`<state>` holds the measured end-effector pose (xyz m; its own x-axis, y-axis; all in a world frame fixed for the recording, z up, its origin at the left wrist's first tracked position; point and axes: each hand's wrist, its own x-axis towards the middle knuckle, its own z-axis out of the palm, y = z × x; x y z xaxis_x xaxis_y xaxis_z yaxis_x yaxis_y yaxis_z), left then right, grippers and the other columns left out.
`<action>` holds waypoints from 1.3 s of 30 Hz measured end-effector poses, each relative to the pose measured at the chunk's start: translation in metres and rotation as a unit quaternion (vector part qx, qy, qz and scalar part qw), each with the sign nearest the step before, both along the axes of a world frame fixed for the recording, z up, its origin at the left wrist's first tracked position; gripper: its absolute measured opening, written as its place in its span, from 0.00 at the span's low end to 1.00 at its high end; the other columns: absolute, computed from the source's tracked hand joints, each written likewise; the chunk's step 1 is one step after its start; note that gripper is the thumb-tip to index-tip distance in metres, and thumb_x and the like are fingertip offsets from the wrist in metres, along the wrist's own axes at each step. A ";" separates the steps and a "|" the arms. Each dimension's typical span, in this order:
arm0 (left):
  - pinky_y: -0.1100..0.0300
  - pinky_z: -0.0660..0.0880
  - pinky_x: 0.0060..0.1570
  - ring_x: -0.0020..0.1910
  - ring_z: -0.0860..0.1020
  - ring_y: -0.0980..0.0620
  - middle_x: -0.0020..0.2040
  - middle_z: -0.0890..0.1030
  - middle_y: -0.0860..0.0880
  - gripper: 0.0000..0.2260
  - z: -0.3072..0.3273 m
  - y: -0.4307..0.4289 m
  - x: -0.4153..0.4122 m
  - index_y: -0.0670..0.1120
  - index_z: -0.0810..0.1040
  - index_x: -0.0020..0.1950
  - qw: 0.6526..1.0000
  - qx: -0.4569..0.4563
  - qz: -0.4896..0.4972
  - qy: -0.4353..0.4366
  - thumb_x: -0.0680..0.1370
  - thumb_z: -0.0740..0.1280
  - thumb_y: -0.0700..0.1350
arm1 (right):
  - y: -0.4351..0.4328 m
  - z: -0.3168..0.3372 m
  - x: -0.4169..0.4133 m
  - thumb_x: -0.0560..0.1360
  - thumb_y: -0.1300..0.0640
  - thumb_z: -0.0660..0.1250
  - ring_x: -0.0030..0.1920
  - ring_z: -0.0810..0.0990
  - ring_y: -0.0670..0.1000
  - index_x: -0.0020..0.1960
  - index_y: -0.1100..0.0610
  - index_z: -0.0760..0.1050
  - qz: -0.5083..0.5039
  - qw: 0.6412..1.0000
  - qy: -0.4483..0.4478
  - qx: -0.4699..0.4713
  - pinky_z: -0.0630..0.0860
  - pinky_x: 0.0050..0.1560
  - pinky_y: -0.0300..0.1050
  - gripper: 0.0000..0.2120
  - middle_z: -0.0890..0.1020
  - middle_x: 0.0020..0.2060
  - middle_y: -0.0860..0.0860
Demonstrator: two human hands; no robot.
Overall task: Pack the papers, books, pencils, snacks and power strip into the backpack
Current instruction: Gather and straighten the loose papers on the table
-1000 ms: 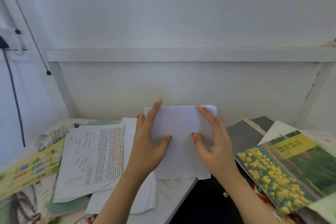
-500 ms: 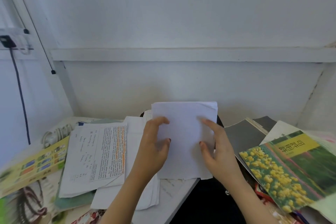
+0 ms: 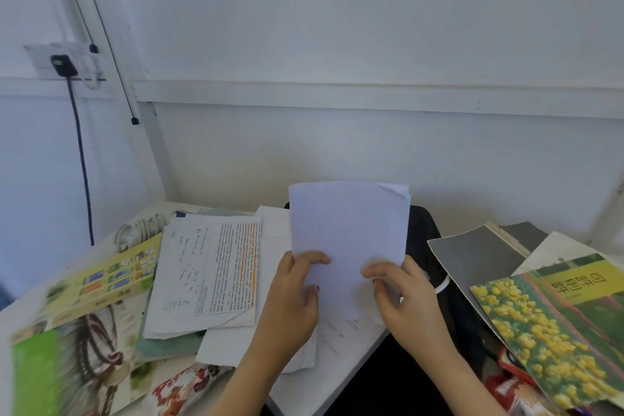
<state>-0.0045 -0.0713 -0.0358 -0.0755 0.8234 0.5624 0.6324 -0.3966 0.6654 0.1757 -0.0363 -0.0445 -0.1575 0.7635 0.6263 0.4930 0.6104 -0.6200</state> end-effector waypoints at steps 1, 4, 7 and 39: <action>0.78 0.61 0.56 0.58 0.68 0.69 0.55 0.71 0.59 0.28 -0.003 -0.003 -0.003 0.59 0.70 0.54 1.000 -0.015 -0.001 0.003 0.69 0.63 0.27 | 0.002 -0.001 -0.002 0.68 0.66 0.64 0.47 0.74 0.37 0.45 0.45 0.76 0.005 1.000 -0.007 -0.011 0.69 0.45 0.26 0.16 0.75 0.45 0.43; 0.80 0.61 0.54 0.57 0.68 0.71 0.54 0.72 0.60 0.27 -0.002 -0.011 -0.011 0.59 0.69 0.53 0.999 -0.034 0.025 -0.026 0.69 0.63 0.27 | 0.006 0.007 -0.014 0.70 0.59 0.61 0.46 0.76 0.40 0.45 0.41 0.74 0.033 0.998 -0.019 -0.044 0.71 0.46 0.31 0.12 0.77 0.44 0.46; 0.81 0.61 0.51 0.55 0.67 0.73 0.54 0.71 0.61 0.26 0.011 -0.019 -0.028 0.59 0.68 0.53 0.996 -0.028 0.066 -0.055 0.70 0.63 0.28 | 0.007 0.025 -0.035 0.71 0.59 0.61 0.46 0.75 0.41 0.41 0.40 0.73 0.070 0.994 -0.028 -0.074 0.69 0.46 0.28 0.13 0.79 0.43 0.46; 0.52 0.75 0.50 0.52 0.74 0.49 0.56 0.73 0.53 0.15 0.016 -0.041 -0.140 0.60 0.73 0.52 0.942 -0.226 0.190 -0.162 0.73 0.67 0.41 | 0.004 0.039 -0.155 0.71 0.71 0.59 0.49 0.76 0.54 0.50 0.48 0.77 0.222 0.866 0.102 -0.436 0.77 0.45 0.47 0.20 0.75 0.52 0.49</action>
<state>-0.1443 -0.1121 -0.0194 -0.5204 0.8519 0.0588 0.4064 0.1866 0.8944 0.0209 -0.0328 -0.0052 -0.5114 0.8524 -0.1086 0.1557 -0.0323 -0.9873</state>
